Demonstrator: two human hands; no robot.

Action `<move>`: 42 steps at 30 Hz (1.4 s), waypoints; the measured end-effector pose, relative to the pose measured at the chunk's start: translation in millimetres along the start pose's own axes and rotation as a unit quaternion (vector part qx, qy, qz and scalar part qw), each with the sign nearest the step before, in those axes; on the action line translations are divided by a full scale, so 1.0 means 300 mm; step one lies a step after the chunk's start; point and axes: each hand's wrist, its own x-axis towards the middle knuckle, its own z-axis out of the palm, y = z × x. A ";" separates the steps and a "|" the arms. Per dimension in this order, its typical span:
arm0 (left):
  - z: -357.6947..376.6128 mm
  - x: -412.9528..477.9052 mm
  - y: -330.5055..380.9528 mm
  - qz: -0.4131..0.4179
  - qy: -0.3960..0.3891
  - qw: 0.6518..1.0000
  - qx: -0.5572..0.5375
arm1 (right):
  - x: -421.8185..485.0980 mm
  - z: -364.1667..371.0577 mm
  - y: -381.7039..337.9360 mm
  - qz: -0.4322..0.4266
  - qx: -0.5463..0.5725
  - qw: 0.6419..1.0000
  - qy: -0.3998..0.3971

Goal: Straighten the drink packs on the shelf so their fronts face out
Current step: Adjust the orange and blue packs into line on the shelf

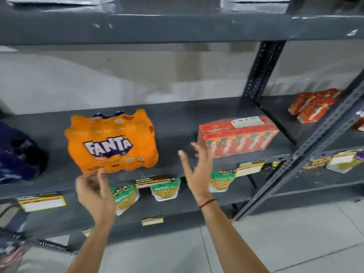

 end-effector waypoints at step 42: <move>-0.105 0.254 -0.093 -0.113 -0.297 0.944 0.091 | -0.032 0.194 -0.120 0.136 0.048 0.979 -0.145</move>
